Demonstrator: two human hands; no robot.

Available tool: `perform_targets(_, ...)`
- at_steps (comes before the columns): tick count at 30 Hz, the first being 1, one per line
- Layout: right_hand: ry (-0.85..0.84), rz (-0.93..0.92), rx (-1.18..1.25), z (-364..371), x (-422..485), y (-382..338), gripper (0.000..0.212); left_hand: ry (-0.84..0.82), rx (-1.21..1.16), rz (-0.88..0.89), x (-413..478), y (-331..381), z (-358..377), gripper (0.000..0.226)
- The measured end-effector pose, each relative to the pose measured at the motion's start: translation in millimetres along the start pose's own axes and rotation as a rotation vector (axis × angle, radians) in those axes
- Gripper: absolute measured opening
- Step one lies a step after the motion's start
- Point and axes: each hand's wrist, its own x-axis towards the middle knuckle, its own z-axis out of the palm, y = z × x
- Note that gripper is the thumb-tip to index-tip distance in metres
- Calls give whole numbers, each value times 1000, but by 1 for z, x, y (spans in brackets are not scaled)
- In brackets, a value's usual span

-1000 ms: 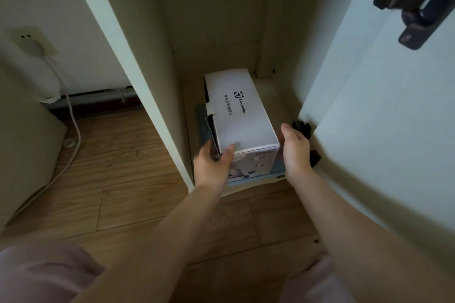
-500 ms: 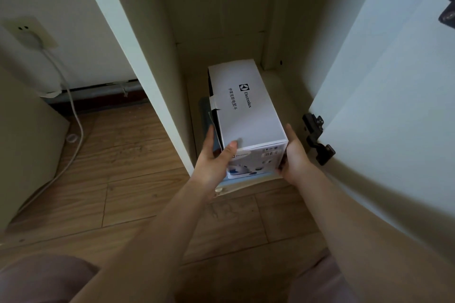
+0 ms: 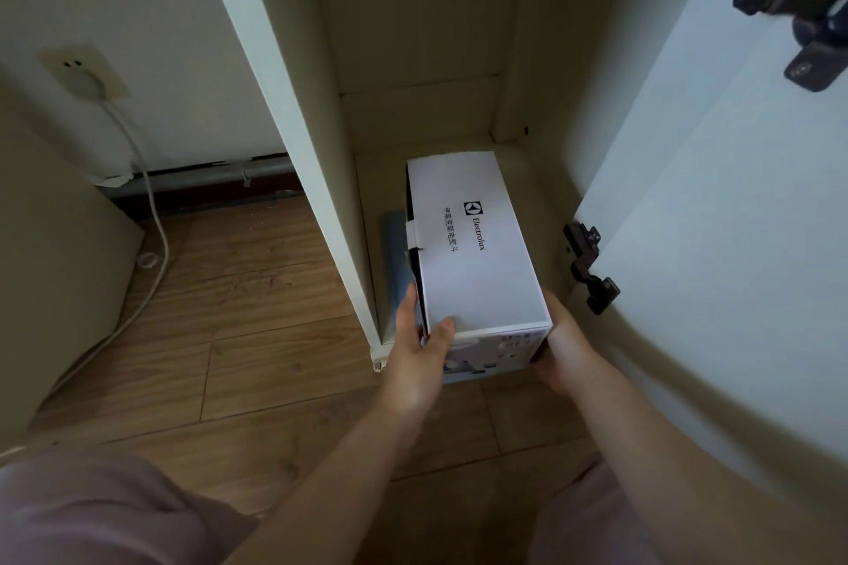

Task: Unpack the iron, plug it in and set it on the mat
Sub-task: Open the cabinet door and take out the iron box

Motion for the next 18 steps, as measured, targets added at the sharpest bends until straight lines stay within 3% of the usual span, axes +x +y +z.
perform_targets(4,-75,41,-16,-8,-8,2,60,11,-9,-11,-11,-1,-1,62)
perform_targets(8,-81,168,33,-16,-9,4,125,-4,-52,-33,-15,5,-12,58)
perform_targets(10,-149,169,10,-14,-17,2,128,-10,-43,-16,-19,9,-16,58)
perform_targets(13,-272,148,-64,-9,-35,1,113,-30,-22,31,-20,13,-20,64)
perform_targets(18,-187,153,-64,-7,-53,2,117,-62,-49,6,-34,20,-23,62)
